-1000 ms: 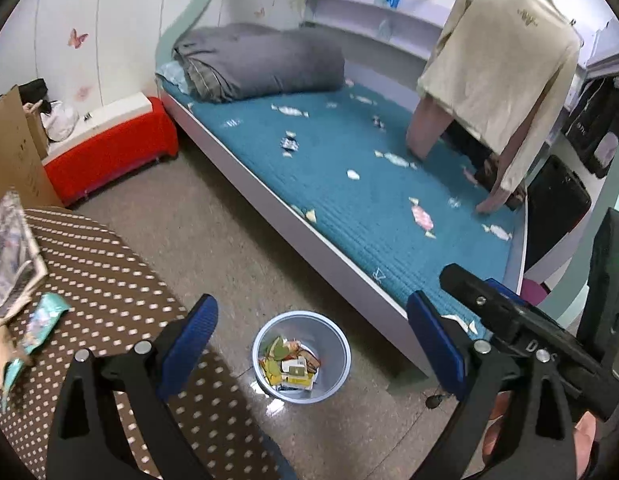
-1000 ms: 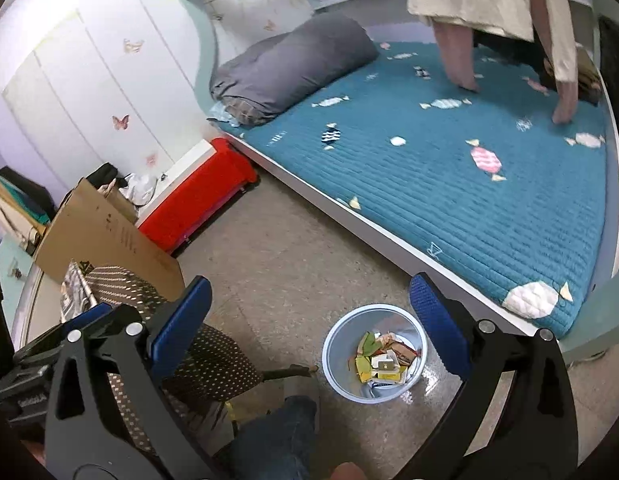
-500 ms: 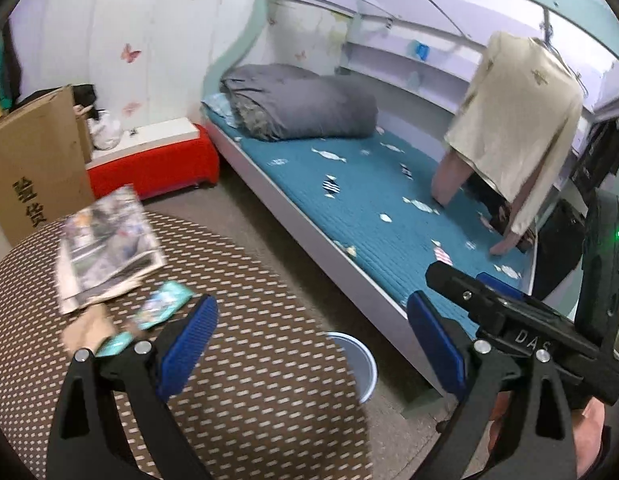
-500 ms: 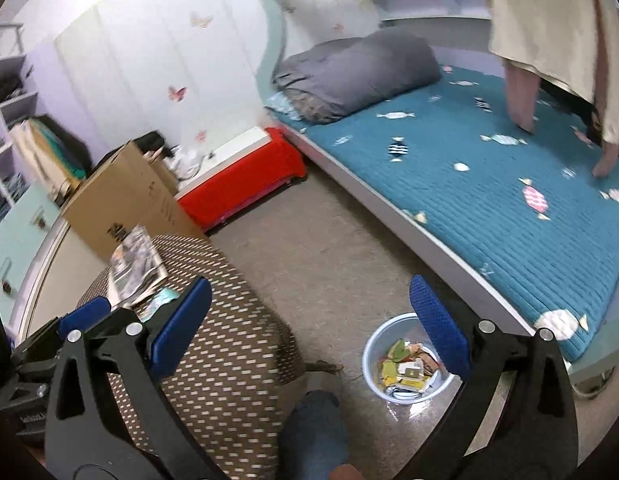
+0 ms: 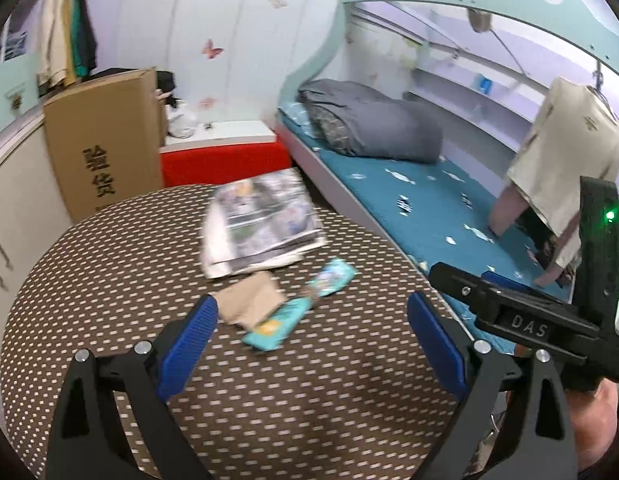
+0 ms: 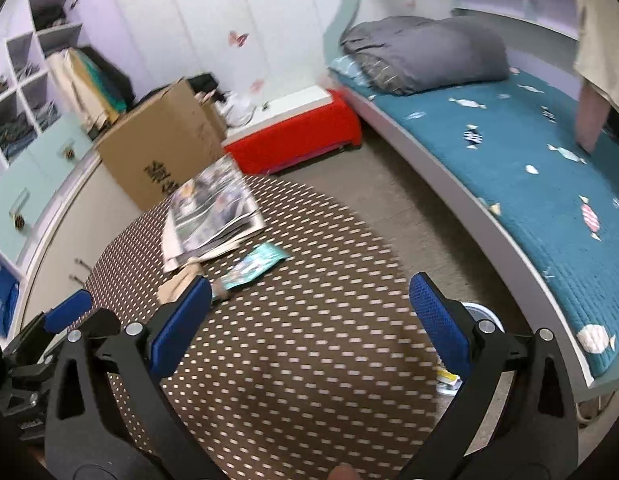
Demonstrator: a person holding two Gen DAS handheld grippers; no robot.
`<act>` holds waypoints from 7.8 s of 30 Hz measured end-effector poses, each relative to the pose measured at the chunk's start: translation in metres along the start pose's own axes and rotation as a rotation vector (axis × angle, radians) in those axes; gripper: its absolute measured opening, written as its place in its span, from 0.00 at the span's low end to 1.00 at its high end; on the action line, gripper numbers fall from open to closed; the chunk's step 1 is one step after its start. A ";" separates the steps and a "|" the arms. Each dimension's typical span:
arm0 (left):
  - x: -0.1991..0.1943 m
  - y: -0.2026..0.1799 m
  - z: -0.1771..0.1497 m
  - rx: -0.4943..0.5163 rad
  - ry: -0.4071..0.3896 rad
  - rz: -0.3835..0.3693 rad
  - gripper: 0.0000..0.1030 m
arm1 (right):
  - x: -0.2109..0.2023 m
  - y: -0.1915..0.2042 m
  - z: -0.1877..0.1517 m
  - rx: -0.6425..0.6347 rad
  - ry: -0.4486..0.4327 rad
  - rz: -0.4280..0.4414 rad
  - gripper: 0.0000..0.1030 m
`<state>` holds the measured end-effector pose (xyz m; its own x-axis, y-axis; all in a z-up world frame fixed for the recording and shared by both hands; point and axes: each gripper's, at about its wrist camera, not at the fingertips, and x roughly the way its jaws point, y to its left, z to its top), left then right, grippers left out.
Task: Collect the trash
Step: 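Grasp the beige cloth with the left tool while the right tool grasps the teal wrapper, then carry cloth and wrapper to the bin and open both tools over it, then move both tools back toward the table, then grasp the folded newspaper with the right tool, then grasp the red-white chip bag with the left tool while the right tool holds the newspaper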
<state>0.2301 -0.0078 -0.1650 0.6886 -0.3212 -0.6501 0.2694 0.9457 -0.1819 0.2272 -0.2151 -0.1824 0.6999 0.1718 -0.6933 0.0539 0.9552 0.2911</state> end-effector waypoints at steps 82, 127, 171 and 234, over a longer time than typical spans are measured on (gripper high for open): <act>0.068 -0.229 0.017 0.188 0.073 -0.247 0.29 | -0.102 -0.235 0.011 0.203 -0.191 -0.112 0.21; 0.201 -0.280 -0.027 0.254 0.356 -0.134 0.89 | 0.029 -0.325 -0.057 0.466 0.115 -0.158 0.94; 0.029 0.058 0.018 -0.118 -0.019 0.147 0.92 | 0.076 0.027 0.054 -0.156 0.062 0.180 0.94; 0.202 0.051 0.076 0.035 0.155 0.209 0.44 | 0.051 -0.072 0.037 0.093 -0.027 0.318 0.08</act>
<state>0.4343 -0.0285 -0.2496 0.6209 -0.1048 -0.7768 0.1571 0.9876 -0.0077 0.2856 -0.2842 -0.2148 0.7105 0.4499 -0.5410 -0.1060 0.8285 0.5498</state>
